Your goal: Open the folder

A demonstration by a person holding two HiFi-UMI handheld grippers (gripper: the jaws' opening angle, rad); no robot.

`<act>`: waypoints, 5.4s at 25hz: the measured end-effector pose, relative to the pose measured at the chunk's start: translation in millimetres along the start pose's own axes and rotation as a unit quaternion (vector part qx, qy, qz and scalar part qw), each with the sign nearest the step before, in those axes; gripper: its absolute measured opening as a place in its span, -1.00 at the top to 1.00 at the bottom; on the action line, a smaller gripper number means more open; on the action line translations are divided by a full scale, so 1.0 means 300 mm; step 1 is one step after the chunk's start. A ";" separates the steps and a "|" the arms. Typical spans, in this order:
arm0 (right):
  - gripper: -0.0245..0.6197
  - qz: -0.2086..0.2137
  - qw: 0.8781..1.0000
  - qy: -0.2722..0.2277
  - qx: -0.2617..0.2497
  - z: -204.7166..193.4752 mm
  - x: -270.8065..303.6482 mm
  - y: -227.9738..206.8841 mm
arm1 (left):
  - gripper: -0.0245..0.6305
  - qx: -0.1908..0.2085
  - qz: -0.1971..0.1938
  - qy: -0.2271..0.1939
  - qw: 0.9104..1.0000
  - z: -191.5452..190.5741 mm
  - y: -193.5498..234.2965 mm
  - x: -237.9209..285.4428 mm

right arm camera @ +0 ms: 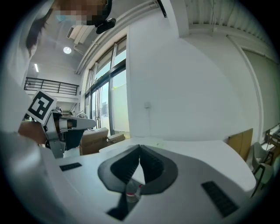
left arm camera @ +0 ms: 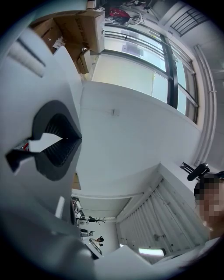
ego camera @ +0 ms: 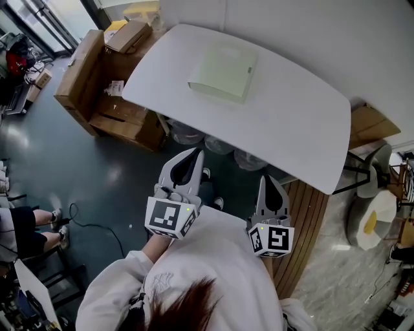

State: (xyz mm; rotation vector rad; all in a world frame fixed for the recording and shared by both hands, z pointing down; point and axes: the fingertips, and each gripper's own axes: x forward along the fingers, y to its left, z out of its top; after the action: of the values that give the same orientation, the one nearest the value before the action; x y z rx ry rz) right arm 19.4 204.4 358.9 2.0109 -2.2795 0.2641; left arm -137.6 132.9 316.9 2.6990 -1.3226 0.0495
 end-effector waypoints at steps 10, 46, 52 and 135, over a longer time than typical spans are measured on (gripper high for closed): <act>0.90 -0.042 0.999 -0.004 -0.006 0.074 0.216 -0.033 | 0.90 -0.007 -0.044 0.002 0.999 0.031 0.169 0.242; 0.90 -0.026 0.999 0.032 -0.006 0.098 0.690 -0.090 | 0.90 -0.014 -0.051 0.038 0.998 0.009 0.446 0.610; 0.90 0.002 0.999 0.034 -0.003 0.122 0.759 -0.218 | 0.90 -0.001 -0.029 0.003 1.000 0.079 0.397 0.721; 0.90 0.018 0.999 0.024 0.029 0.167 0.906 -0.423 | 0.90 0.026 -0.053 0.046 0.997 0.051 0.334 0.962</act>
State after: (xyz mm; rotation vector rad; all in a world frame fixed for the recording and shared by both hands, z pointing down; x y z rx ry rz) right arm 112.4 -85.0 368.0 1.9699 -2.3054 0.3824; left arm -39.8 -156.2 338.2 2.7677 -1.1673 0.1985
